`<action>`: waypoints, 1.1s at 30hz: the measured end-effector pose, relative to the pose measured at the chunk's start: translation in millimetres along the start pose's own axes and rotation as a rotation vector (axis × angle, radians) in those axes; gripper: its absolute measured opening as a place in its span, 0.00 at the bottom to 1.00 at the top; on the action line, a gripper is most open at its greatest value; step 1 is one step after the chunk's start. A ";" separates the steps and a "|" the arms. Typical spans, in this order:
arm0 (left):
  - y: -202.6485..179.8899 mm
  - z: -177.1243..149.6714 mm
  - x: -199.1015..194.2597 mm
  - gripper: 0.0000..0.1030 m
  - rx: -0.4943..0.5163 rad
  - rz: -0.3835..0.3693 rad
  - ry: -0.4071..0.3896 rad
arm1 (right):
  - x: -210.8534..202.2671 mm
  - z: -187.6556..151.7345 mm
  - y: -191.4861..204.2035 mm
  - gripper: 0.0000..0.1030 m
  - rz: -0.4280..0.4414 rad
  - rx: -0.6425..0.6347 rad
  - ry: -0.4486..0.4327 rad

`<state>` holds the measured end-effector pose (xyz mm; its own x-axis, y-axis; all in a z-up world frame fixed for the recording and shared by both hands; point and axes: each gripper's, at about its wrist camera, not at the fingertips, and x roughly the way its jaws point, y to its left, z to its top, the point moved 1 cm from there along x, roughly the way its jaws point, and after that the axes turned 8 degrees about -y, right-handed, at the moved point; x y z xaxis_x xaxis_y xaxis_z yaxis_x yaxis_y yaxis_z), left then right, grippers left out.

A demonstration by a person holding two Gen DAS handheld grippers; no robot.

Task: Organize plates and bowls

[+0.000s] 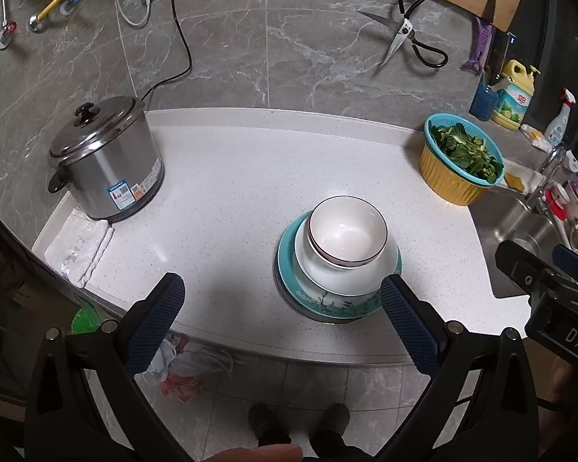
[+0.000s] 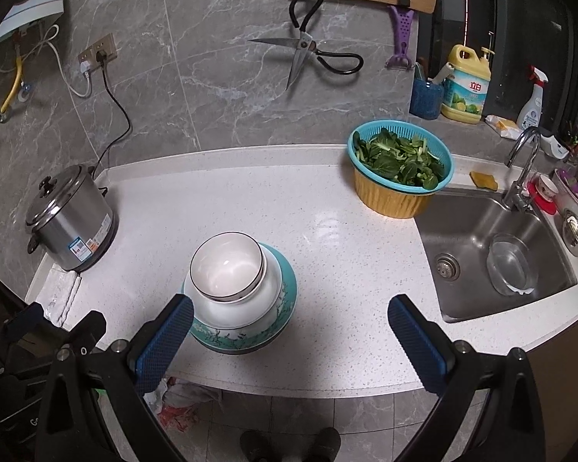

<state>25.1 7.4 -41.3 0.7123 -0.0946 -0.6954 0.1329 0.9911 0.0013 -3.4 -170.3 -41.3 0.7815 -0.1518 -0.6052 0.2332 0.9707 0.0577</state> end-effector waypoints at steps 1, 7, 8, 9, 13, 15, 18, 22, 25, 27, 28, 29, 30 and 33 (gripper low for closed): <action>0.1 0.4 -0.7 1.00 0.001 -0.001 -0.001 | -0.7 -0.1 1.0 1.00 -0.004 -0.004 0.000; -0.5 1.3 -3.4 1.00 0.010 -0.005 -0.002 | -2.4 0.4 1.6 1.00 -0.023 -0.011 0.000; -1.0 1.3 -4.1 1.00 0.013 -0.007 -0.003 | -2.7 0.4 1.2 1.00 -0.025 -0.012 0.000; -1.6 1.1 -4.8 1.00 0.015 -0.009 -0.004 | -3.6 0.5 1.3 1.00 -0.026 -0.013 -0.001; -2.9 0.5 -5.2 1.00 0.023 -0.013 0.002 | -5.4 0.4 1.8 1.00 -0.030 -0.018 -0.004; -3.1 0.5 -6.0 1.00 0.026 -0.016 0.001 | -6.3 0.3 1.9 1.00 -0.032 -0.020 -0.004; -1.8 1.8 -5.8 1.00 0.033 -0.020 0.000 | -7.1 0.0 1.7 1.00 -0.034 -0.020 -0.005; -0.8 2.1 -5.4 1.00 0.033 -0.020 0.000 | -6.8 0.5 1.0 1.00 -0.033 -0.020 -0.005; 0.1 0.0 -7.7 1.00 0.030 -0.016 -0.002 | -7.8 0.0 0.9 1.00 -0.037 -0.022 -0.006; -0.1 -1.6 -8.5 1.00 0.028 -0.015 0.001 | -9.5 -1.6 0.1 1.00 -0.041 -0.020 -0.006; -0.2 -2.2 -8.7 1.00 0.028 -0.014 0.001 | -10.2 -2.7 -0.5 1.00 -0.042 -0.019 -0.004; 0.0 -3.0 -9.2 1.00 0.027 -0.013 0.003 | -10.8 -3.8 -0.7 1.00 -0.043 -0.018 -0.004; 1.7 -2.9 -8.3 1.00 0.027 -0.014 0.004 | -11.4 -4.6 -1.0 1.00 -0.044 -0.018 -0.003; 3.1 -3.6 -8.6 1.00 0.026 -0.013 0.003 | -11.4 -5.1 -1.7 1.00 -0.043 -0.020 -0.001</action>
<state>16.9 11.7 -37.9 0.7084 -0.1075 -0.6976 0.1604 0.9870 0.0108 -15.6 -169.2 -38.6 0.7715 -0.1941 -0.6059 0.2553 0.9667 0.0154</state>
